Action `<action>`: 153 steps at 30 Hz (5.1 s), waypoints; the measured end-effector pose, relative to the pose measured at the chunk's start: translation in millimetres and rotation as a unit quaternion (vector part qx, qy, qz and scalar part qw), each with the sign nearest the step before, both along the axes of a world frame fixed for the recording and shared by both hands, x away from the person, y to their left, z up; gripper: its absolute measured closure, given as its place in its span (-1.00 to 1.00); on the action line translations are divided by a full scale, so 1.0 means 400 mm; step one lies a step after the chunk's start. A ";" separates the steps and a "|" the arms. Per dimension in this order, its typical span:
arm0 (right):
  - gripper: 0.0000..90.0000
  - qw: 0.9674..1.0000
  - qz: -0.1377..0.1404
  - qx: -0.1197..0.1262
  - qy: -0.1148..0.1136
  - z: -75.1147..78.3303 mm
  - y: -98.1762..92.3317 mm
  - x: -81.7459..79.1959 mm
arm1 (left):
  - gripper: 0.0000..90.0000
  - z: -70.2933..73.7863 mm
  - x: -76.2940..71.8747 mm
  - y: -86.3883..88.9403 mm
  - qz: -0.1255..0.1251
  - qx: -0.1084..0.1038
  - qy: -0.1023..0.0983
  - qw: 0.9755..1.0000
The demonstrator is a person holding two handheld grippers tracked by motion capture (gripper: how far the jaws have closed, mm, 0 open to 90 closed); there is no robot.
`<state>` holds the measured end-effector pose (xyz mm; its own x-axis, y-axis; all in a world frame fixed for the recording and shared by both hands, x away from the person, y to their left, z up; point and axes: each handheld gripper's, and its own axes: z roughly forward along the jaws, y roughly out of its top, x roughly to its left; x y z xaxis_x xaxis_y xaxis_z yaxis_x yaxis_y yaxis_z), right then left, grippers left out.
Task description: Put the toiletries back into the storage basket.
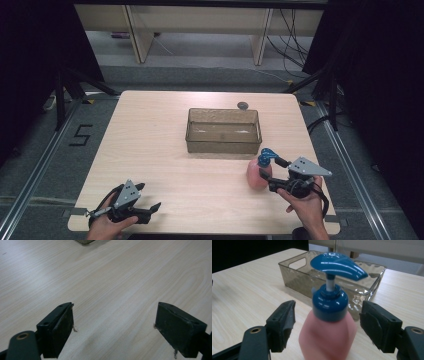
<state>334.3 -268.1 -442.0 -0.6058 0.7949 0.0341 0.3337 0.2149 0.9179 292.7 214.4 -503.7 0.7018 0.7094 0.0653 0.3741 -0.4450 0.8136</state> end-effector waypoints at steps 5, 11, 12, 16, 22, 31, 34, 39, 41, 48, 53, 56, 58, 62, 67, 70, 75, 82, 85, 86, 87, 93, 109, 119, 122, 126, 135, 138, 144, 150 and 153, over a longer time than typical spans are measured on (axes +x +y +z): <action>-0.29 1.000 0.000 -0.002 0.002 -0.007 0.010 0.021 | -0.67 -0.001 0.001 0.000 -0.003 0.001 0.005 1.000; -0.16 1.000 0.013 0.001 0.000 -0.016 0.011 0.043 | -0.67 0.001 0.003 0.002 -0.008 0.008 -0.003 1.000; -0.14 1.000 0.007 0.011 0.011 -0.017 0.016 0.041 | -0.67 -0.002 0.000 -0.002 -0.003 -0.008 0.000 1.000; -0.05 1.000 0.021 -0.005 -0.002 -0.021 0.019 0.056 | -0.67 0.000 0.002 0.000 -0.005 0.001 0.003 1.000; 0.11 1.000 0.017 -0.001 -0.005 -0.026 0.022 0.063 | -0.67 0.000 0.002 -0.001 -0.003 -0.002 -0.005 1.000; 0.19 1.000 0.011 -0.007 -0.010 -0.023 0.032 0.057 | -0.67 0.009 -0.003 -0.002 0.000 -0.035 -0.013 0.999; 0.19 1.000 0.004 -0.007 -0.008 -0.018 0.025 0.060 | -0.67 0.007 -0.003 -0.002 0.001 -0.026 -0.009 1.000; 0.19 1.000 -0.006 -0.005 -0.009 -0.002 0.025 0.057 | -0.67 0.007 -0.002 -0.003 -0.001 -0.026 -0.008 1.000; 0.19 1.000 -0.015 0.003 -0.007 0.006 0.027 0.056 | -0.67 0.007 -0.002 -0.002 0.000 -0.027 -0.008 1.000; 0.19 1.000 0.000 -0.008 -0.023 0.022 0.031 0.062 | -0.67 0.008 -0.002 0.000 0.000 -0.023 -0.007 1.000; 0.19 0.999 0.005 -0.004 -0.031 0.034 0.037 0.065 | -0.67 0.007 -0.003 0.000 0.002 -0.025 -0.007 1.000; 0.19 1.000 0.001 0.003 -0.023 0.042 0.041 0.063 | -0.67 0.008 -0.002 0.000 0.002 -0.025 -0.007 1.000; 0.19 1.000 0.002 0.007 -0.025 0.053 0.044 0.064 | -0.67 0.006 -0.002 0.000 0.000 -0.031 -0.007 0.999; 0.19 0.999 0.006 0.006 -0.031 0.069 0.042 0.068 | -0.67 0.006 0.000 0.003 -0.003 -0.021 -0.009 1.000; 0.19 1.000 0.004 0.005 -0.027 0.085 0.045 0.073 | -0.67 0.009 -0.002 0.003 -0.001 -0.032 -0.007 0.999; 0.19 0.999 0.005 0.001 -0.032 0.096 0.049 0.077 | -0.67 0.009 -0.003 0.002 0.001 -0.032 -0.007 0.999; 0.19 0.999 0.012 0.005 -0.040 0.105 0.052 0.087 | -0.67 0.008 -0.003 0.002 -0.003 -0.030 -0.006 1.000; 0.19 0.999 0.007 0.007 -0.042 0.129 0.060 0.094 | -0.67 0.009 -0.001 0.002 -0.003 -0.028 -0.008 1.000; 0.19 0.999 0.007 0.005 -0.049 0.135 0.060 0.098 | -0.67 0.008 -0.003 0.001 -0.004 -0.029 -0.006 1.000; 0.19 0.999 0.005 0.011 -0.050 0.140 0.064 0.099 | -0.67 0.008 -0.002 0.002 -0.004 -0.030 -0.008 1.000; 0.19 0.999 0.005 0.011 -0.050 0.140 0.064 0.099 | -0.67 0.008 -0.002 0.002 -0.004 -0.030 -0.008 1.000; 0.19 0.999 0.008 0.011 -0.052 0.156 0.069 0.114 | -0.67 0.007 -0.004 -0.002 -0.002 -0.032 -0.006 0.999; 0.19 0.998 -0.011 0.021 -0.059 0.182 0.062 0.166 | -0.67 0.007 -0.001 0.000 -0.005 -0.033 -0.007 0.999; 0.19 0.998 -0.011 0.018 -0.058 0.194 0.067 0.183 | -0.67 0.007 -0.005 -0.003 0.000 -0.040 -0.006 0.999; 0.19 0.998 -0.011 0.029 -0.051 0.206 0.073 0.198 | -0.67 0.009 -0.002 -0.001 -0.005 -0.040 -0.007 0.999; 0.19 0.999 -0.012 0.033 -0.039 0.210 0.076 0.215 | -0.67 0.009 -0.004 -0.002 -0.003 -0.041 -0.005 0.999; 0.19 0.999 -0.019 0.023 -0.045 0.225 0.095 0.253 | -0.67 0.008 -0.003 0.000 -0.004 -0.044 -0.007 0.999; 0.19 0.999 -0.020 0.024 -0.042 0.228 0.100 0.260 | -0.67 0.009 -0.002 0.000 -0.004 -0.043 -0.006 0.999; 0.19 0.999 -0.021 0.021 -0.040 0.225 0.112 0.290 | -0.67 0.009 -0.002 -0.001 -0.005 -0.042 -0.007 0.999; 0.19 0.999 -0.028 0.017 -0.038 0.221 0.125 0.312 | -0.67 0.009 -0.002 0.000 -0.005 -0.042 -0.007 0.999; 0.19 0.999 -0.026 0.010 -0.039 0.221 0.125 0.325 | -0.67 0.009 -0.003 0.000 -0.005 -0.043 -0.007 0.999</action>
